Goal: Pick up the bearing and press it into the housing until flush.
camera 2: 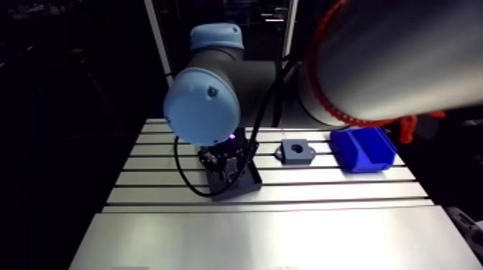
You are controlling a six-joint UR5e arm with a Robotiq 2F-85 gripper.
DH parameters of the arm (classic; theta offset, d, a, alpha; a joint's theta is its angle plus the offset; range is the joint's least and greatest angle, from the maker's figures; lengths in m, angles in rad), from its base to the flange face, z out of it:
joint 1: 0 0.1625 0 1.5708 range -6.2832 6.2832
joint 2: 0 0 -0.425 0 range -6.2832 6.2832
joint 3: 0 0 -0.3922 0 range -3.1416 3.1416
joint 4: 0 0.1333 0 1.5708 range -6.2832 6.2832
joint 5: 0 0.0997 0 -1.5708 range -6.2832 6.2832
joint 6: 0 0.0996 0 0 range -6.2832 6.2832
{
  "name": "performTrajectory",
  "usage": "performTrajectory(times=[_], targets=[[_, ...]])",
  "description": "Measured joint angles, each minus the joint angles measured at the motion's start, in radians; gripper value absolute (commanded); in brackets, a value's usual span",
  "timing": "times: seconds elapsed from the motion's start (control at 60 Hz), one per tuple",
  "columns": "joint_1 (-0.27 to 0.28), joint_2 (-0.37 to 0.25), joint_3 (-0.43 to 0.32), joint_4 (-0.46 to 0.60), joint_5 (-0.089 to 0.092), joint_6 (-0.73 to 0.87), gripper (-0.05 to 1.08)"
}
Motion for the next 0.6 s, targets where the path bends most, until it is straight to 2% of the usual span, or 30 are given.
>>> performTrajectory(times=[0.283, 0.6], targets=[[-0.002, -0.031, -0.027, 0.044, 0.005, 0.001, 0.77], [-0.012, -0.055, -0.095, 0.147, 0.006, 0.037, 0.85]])
